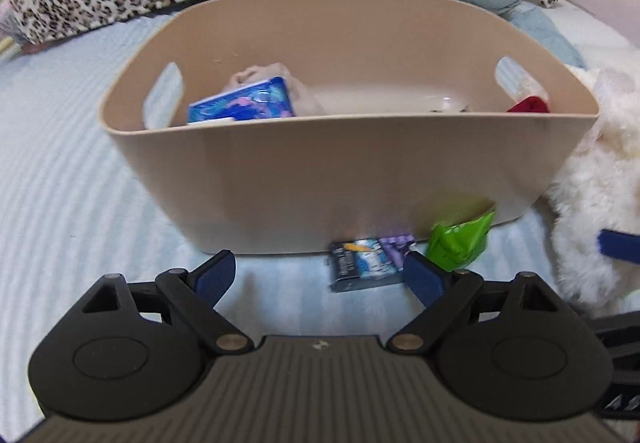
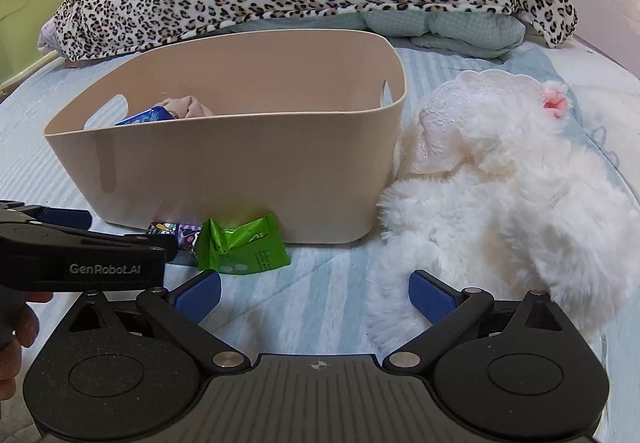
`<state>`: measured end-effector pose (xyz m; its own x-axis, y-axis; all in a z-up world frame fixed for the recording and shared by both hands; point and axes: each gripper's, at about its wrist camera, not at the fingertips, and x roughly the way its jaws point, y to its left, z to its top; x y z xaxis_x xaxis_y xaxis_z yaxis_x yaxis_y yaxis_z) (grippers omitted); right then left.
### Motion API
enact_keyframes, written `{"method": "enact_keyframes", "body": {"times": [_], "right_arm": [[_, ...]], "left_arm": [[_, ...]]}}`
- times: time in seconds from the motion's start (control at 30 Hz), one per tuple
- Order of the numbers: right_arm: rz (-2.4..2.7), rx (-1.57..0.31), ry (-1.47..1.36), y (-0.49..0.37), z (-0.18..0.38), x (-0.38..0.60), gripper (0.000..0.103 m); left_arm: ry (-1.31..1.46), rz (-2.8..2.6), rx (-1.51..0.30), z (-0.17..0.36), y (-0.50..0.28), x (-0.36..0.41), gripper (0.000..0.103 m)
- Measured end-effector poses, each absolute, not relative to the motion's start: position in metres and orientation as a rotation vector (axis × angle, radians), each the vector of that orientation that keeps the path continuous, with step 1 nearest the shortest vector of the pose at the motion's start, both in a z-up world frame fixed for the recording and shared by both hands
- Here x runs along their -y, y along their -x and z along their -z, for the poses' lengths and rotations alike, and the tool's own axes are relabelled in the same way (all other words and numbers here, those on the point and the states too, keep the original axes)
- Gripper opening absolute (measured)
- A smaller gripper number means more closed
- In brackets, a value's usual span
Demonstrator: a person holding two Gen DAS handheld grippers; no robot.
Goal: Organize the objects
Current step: 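Grasp the small printed box with the left tool while the right tool grasps the green packet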
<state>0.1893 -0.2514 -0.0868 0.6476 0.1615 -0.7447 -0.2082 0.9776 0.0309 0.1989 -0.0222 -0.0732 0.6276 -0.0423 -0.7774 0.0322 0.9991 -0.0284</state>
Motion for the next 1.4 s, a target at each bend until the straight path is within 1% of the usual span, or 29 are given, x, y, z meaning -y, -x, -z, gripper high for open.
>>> {"method": "enact_keyframes", "body": {"times": [0.2, 0.33, 0.43, 0.63, 0.73, 1.0, 1.07, 1.13, 1.2, 1.23, 1.27, 1.3, 1.33, 1.37, 1.4], "right_arm": [[-0.214, -0.84, 0.098, -0.189, 0.089, 0.248, 0.102], [-0.218, -0.844, 0.102, -0.189, 0.088, 0.249, 0.101], [-0.213, -0.843, 0.093, -0.19, 0.09, 0.25, 0.101], [-0.211, -0.833, 0.079, -0.192, 0.098, 0.242, 0.101], [-0.225, -0.817, 0.06, -0.193, 0.098, 0.233, 0.1], [-0.212, -0.878, 0.045, -0.212, 0.117, 0.21, 0.098], [-0.185, -0.901, 0.011, -0.219, 0.126, 0.21, 0.095], [-0.167, -0.904, -0.007, -0.224, 0.131, 0.209, 0.093], [-0.166, -0.898, -0.011, -0.225, 0.133, 0.206, 0.09], [-0.168, -0.894, -0.005, -0.224, 0.133, 0.204, 0.085], [-0.178, -0.89, 0.002, -0.223, 0.133, 0.201, 0.077], [-0.186, -0.89, 0.008, -0.223, 0.133, 0.198, 0.071], [-0.19, -0.888, 0.016, -0.222, 0.133, 0.196, 0.06], [-0.189, -0.881, 0.024, -0.221, 0.132, 0.195, 0.053], [-0.193, -0.877, 0.029, -0.22, 0.131, 0.194, 0.048]], "left_arm": [[-0.016, 0.067, -0.884, 0.076, -0.205, 0.037, 0.092], [-0.043, -0.021, -0.933, 0.086, -0.215, 0.038, 0.092], [-0.024, -0.042, -0.968, 0.094, -0.218, 0.026, 0.092], [0.004, -0.072, -0.962, 0.091, -0.217, -0.002, 0.092], [0.0, -0.075, -0.957, 0.09, -0.217, -0.013, 0.092], [0.014, -0.028, -0.949, 0.096, -0.215, -0.033, 0.091], [0.01, -0.012, -0.942, 0.096, -0.212, -0.033, 0.089], [0.002, 0.004, -0.934, 0.096, -0.211, -0.032, 0.08], [-0.016, -0.001, -0.927, 0.095, -0.212, -0.03, 0.061], [-0.019, 0.006, -0.928, 0.095, -0.212, -0.03, 0.057], [-0.019, 0.015, -0.931, 0.094, -0.214, -0.028, 0.053], [-0.024, 0.015, -0.933, 0.094, -0.214, -0.027, 0.053], [-0.023, 0.014, -0.932, 0.094, -0.215, -0.027, 0.052], [-0.013, 0.018, -0.929, 0.093, -0.213, -0.028, 0.052], [-0.004, 0.021, -0.928, 0.092, -0.212, -0.029, 0.052]]}}
